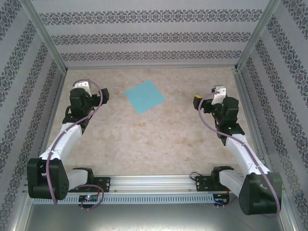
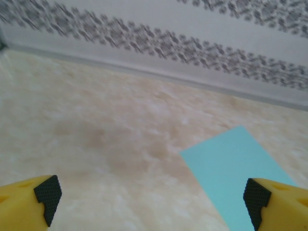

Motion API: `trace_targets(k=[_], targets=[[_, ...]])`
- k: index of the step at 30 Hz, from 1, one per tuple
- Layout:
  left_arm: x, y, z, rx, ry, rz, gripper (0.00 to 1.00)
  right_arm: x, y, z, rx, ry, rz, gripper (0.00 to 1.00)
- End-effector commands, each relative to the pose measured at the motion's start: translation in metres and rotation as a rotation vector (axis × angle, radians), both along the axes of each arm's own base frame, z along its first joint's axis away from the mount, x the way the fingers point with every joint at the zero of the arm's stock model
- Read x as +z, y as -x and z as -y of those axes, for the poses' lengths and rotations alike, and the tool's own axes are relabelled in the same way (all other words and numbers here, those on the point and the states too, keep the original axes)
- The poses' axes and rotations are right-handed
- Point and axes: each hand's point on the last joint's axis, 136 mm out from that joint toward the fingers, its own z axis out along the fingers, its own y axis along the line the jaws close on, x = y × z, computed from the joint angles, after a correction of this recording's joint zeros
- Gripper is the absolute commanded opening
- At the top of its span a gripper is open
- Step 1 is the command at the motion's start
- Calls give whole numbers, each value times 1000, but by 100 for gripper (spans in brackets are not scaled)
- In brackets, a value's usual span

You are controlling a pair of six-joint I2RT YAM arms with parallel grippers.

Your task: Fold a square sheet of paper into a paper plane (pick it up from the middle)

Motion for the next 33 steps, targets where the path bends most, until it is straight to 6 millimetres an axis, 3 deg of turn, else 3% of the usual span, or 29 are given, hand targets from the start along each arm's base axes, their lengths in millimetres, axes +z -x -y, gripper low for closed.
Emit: trace_targets(k=[1,7,11,16,24,33], targets=[[-36,18,43,-93,171,-238,100,-8,26,-44,195,-92,-165,98],[-54,9,98,-206,164,-335,100,-2,47,-95,349,-97,-245,97],[-67,-10,121,-235,111,-386,100,-3,50,-118,397,-78,-278,98],[-98,-41,139,-223,57,-506,100,-8,47,-144,444,-55,-315,98],[-138,-83,165,-189,-54,-600,100,-19,32,-161,440,-45,-341,97],[-170,-113,190,-178,-150,-651,100,-28,21,-159,406,-32,-360,98]])
